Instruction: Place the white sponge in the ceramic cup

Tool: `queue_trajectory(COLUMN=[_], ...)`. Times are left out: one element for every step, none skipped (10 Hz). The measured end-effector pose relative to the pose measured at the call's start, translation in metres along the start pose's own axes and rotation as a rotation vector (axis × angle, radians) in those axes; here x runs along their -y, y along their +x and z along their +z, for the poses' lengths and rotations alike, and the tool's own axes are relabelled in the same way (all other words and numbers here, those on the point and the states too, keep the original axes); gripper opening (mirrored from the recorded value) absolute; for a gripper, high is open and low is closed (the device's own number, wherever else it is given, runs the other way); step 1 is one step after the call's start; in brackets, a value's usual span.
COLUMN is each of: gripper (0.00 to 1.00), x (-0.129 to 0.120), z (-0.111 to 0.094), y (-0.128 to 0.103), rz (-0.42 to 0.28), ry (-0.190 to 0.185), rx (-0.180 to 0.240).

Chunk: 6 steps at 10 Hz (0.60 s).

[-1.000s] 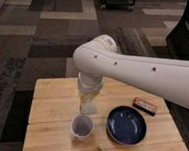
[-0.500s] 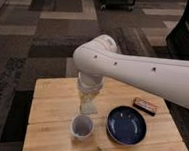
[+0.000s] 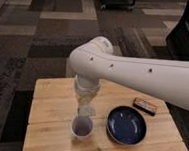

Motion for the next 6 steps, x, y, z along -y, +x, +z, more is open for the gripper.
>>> queue_trajectory(gripper=[0.00,0.00,0.00,0.00,0.00,0.00], x=[-0.007,-0.009,-0.010,-0.011,-0.014,-0.017], z=[0.002,0.004,0.005,0.008,0.012,0.014], y=[0.008,0.014,0.016,0.020,0.021,0.020], rz=[-0.015,-0.018,-0.019,-0.019,-0.025,-0.035], ry=[0.001,0.002,0.001,0.000,-0.005,-0.011], rx=[-0.012,-0.018,-0.019,-0.017,-0.005,0.012])
